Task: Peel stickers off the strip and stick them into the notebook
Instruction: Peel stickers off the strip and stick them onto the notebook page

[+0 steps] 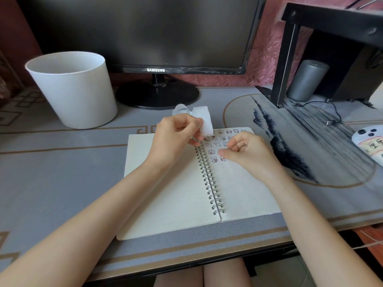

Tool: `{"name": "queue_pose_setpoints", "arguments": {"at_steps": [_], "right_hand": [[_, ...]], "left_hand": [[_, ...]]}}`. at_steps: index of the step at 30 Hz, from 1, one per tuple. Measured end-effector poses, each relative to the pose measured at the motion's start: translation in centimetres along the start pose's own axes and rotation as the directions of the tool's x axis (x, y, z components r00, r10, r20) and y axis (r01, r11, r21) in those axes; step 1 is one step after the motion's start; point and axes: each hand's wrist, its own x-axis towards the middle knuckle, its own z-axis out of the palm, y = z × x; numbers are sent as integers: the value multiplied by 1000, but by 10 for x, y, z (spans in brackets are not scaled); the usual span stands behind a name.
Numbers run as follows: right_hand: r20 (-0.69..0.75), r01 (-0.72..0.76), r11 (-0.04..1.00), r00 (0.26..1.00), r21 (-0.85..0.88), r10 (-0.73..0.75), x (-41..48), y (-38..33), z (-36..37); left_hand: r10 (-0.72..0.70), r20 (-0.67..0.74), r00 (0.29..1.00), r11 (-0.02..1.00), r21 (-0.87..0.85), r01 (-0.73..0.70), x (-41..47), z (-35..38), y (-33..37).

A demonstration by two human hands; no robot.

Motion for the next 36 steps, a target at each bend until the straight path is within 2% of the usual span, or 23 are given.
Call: {"name": "queue_pose_setpoints", "arguments": {"at_steps": [7,10,15,20,22,27,30,33,36], "right_hand": [[31,12,1000,999,-9,-12,-1,2,-4],[85,-2,998,996,69,-3,-5,-1,-7],[155,-10,999,988,52,2,-6,-4,-11],[146,-9,999,989,-31,13,-2,-3,-11],[120,-11,1000,993,1,11,0,-6,-10],[16,181,977,983,116,-185,2,-25,-4],[-28,311,948,951,75,-309,0,-36,2],[-71,345,938,937,37,-342,1,-37,8],[-135,358,921,931,152,-340,1,-36,8]], "left_hand": [[-4,-4,1000,1000,-10,4,0,0,0],[-1,-3,1000,1000,-10,0,0,0,0],[-2,-4,1000,1000,-10,2,0,0,0],[-2,-3,1000,1000,-15,2,0,0,0],[-3,2,1000,1000,-19,3,0,0,0],[-3,1,1000,1000,-31,3,1,0,-1],[4,4,1000,999,-38,-4,1,0,-1],[11,10,1000,999,-46,-11,0,0,0],[10,12,1000,996,-91,-9,1,-1,3]]}}
